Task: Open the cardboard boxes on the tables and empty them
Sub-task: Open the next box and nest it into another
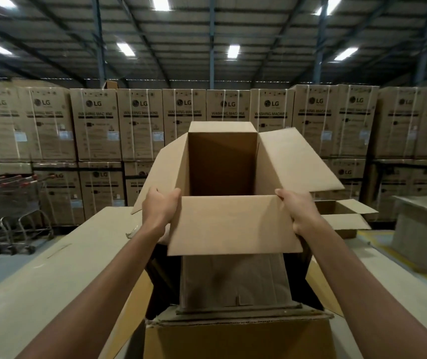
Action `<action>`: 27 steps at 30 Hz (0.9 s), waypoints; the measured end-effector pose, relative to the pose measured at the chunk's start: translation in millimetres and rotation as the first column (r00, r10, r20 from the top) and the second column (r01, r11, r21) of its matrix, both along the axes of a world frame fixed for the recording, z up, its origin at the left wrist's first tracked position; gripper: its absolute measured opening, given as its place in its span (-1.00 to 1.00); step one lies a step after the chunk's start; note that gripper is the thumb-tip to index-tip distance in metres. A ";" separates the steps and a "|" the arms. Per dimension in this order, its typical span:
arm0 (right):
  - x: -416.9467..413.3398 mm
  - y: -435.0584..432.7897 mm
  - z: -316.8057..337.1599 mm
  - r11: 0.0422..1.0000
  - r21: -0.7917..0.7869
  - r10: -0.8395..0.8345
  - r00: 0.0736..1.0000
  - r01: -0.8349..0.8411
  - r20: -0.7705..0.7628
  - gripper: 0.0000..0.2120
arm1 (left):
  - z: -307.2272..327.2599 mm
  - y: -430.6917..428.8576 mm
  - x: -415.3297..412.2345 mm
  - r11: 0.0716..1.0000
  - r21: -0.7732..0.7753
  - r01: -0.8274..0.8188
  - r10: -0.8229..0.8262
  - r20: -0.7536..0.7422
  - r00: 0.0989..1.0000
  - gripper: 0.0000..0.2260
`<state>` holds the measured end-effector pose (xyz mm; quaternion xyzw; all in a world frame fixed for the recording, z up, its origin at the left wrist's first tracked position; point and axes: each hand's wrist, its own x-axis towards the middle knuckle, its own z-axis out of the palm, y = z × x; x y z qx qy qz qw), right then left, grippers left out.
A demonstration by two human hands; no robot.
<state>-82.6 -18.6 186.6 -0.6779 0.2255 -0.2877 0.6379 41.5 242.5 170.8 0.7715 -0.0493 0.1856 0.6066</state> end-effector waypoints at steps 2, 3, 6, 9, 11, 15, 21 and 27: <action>3.8 -0.7 7.5 1.000 0.001 0.006 1.000 -0.006 0.003 -0.82 | 7.1 -0.8 3.8 1.000 0.020 0.010 -0.010 -0.020 1.000 -0.63; 6.6 -1.6 8.6 1.000 0.014 0.008 1.000 -0.007 -0.019 -0.82 | 9.6 -3.1 5.0 0.999 0.048 0.017 -0.015 -0.031 0.999 -0.64; 8.8 -5.1 4.3 0.999 0.034 -0.006 0.995 0.010 -0.103 -0.78 | 16.8 -13.6 6.1 0.991 0.128 0.023 -0.019 -0.035 0.999 -0.71; 7.0 -10.5 -0.8 0.999 0.037 -0.025 0.994 0.029 -0.111 -0.78 | 26.5 -21.3 6.3 0.990 0.132 0.054 -0.051 -0.027 0.998 -0.72; 6.4 -14.9 -1.9 0.997 0.037 -0.070 0.997 0.071 -0.028 -0.76 | 31.0 -24.0 8.4 0.990 0.127 0.064 -0.064 -0.004 0.998 -0.72; 12.7 -18.5 4.8 0.997 0.032 -0.077 0.996 0.076 0.053 -0.71 | 30.4 -25.5 20.0 0.991 0.113 0.075 -0.067 -0.069 0.995 -0.71; 44.3 -16.9 -13.0 0.997 -0.083 -0.012 0.982 -0.004 -0.188 -0.82 | -15.4 -14.1 50.0 0.948 0.263 0.180 -0.094 -0.310 0.946 -0.71; 57.5 -19.7 -52.4 0.773 -0.634 -0.345 0.824 -0.022 -0.449 -0.76 | -50.9 -8.9 55.4 0.759 0.622 0.194 0.004 -0.302 0.953 -0.75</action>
